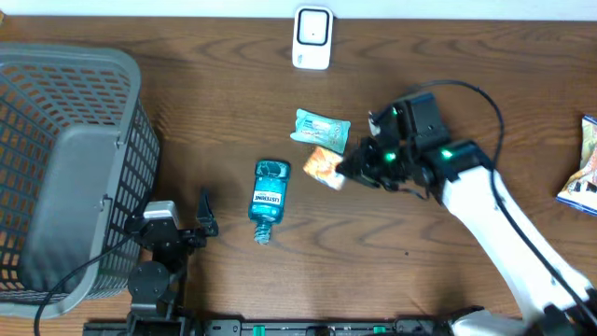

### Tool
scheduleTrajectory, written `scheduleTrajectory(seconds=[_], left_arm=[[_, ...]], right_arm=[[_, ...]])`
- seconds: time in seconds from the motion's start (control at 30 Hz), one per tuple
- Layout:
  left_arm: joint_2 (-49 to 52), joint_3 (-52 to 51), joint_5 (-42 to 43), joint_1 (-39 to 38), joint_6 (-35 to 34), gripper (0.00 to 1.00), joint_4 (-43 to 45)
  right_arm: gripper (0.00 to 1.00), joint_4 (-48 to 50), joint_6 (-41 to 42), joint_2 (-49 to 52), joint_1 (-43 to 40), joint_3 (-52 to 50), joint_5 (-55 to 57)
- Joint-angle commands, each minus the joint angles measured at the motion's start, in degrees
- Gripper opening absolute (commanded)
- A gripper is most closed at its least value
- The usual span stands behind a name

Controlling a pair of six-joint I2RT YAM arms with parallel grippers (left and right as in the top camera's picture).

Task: Scan the item barcode
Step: 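Lift the orange snack pack and turn it with the right gripper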

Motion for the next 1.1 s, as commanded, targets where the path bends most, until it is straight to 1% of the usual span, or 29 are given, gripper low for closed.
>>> scheduleTrajectory(seconds=[0.0, 0.13, 0.43, 0.53, 0.73, 0.93, 0.97, 1.03, 1.07], left_arm=[[-0.3, -1.2, -1.4, 0.3, -0.5, 1.0, -1.9], [-0.3, -1.2, -1.3, 0.3, -0.5, 1.0, -1.9], [-0.3, -1.2, -1.3, 0.3, -0.5, 1.0, -1.9], [-0.3, -1.2, -1.4, 0.3, -0.5, 1.0, -1.9], [-0.3, -1.2, -1.4, 0.3, -0.5, 1.0, -1.9], [-0.3, -1.2, -1.4, 0.3, -0.5, 1.0, -1.9], [-0.3, -1.2, -1.3, 0.3, -0.5, 1.0, -1.9], [-0.3, -1.2, -1.3, 0.3, -0.5, 1.0, -1.9], [-0.3, -1.2, -1.4, 0.3, -0.5, 1.0, -1.9]], right_arm=[[0.01, -3.7, -3.8, -7.3, -0.1, 0.0, 4.6], [0.01, -4.4, -4.2, -12.6, -0.1, 0.0, 6.1], [0.01, -4.0, -3.5, -12.8, -0.1, 0.0, 6.3], [0.01, -5.7, -5.5, -12.8, -0.1, 0.0, 3.1], [0.01, -5.8, -5.9, -13.5, -0.2, 0.0, 2.9], [0.01, -3.4, -5.7, -15.7, -3.1, 0.0, 2.7], [0.01, -3.3, -5.1, -15.8, -3.9, 0.0, 1.5], [0.01, -3.3, -3.6, -15.4, -6.2, 0.0, -6.8], [0.01, -3.4, -3.1, -15.2, -6.8, 0.0, -9.3]])
